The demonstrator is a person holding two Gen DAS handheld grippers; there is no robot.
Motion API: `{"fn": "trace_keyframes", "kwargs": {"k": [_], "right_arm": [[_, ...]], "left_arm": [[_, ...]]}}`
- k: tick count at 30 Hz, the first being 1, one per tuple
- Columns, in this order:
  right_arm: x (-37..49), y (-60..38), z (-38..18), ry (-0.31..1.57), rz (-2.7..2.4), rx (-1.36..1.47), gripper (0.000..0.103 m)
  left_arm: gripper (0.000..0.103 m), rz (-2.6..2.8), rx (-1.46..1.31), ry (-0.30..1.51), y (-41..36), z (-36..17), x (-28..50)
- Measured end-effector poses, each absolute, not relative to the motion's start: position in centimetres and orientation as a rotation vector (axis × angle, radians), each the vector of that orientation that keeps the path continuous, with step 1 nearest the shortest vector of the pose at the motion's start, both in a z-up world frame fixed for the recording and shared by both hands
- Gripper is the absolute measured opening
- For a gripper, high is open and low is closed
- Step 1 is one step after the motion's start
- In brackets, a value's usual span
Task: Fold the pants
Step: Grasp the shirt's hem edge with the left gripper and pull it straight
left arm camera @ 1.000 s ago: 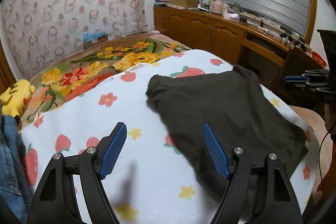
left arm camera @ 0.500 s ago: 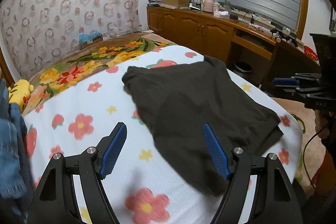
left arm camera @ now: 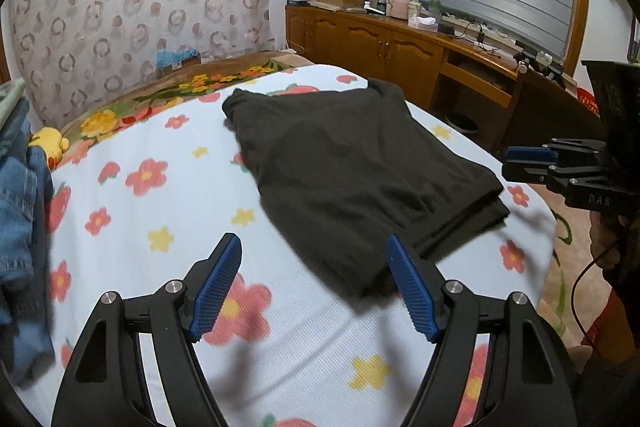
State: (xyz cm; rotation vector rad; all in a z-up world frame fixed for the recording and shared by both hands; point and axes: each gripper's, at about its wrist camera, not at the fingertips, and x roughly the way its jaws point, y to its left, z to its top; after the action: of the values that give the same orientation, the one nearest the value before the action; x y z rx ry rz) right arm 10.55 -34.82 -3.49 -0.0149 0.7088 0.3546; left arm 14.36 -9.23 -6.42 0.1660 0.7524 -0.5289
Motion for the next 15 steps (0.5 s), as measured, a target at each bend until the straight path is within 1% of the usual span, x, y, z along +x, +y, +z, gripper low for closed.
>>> {"fn": "trace_keyframes", "kwargs": {"k": [12,14,15], "right_arm": [[11.4,-34.7,-4.6,0.742,0.340,0.007,0.033],[11.5,-34.7,-4.8,0.747,0.340,0.010,0.033],[11.7,-34.7,-4.9,0.751,0.341,0.013,0.033]], "left_arm": [[0.076,-0.571,0.197,0.799,-11.2,-8.1,13.2],[0.069,-0.579,0.195,0.813,-11.5,-8.4,13.4],[0.064,-0.584,0.193,0.819,-11.7,-8.5,13.4]]}}
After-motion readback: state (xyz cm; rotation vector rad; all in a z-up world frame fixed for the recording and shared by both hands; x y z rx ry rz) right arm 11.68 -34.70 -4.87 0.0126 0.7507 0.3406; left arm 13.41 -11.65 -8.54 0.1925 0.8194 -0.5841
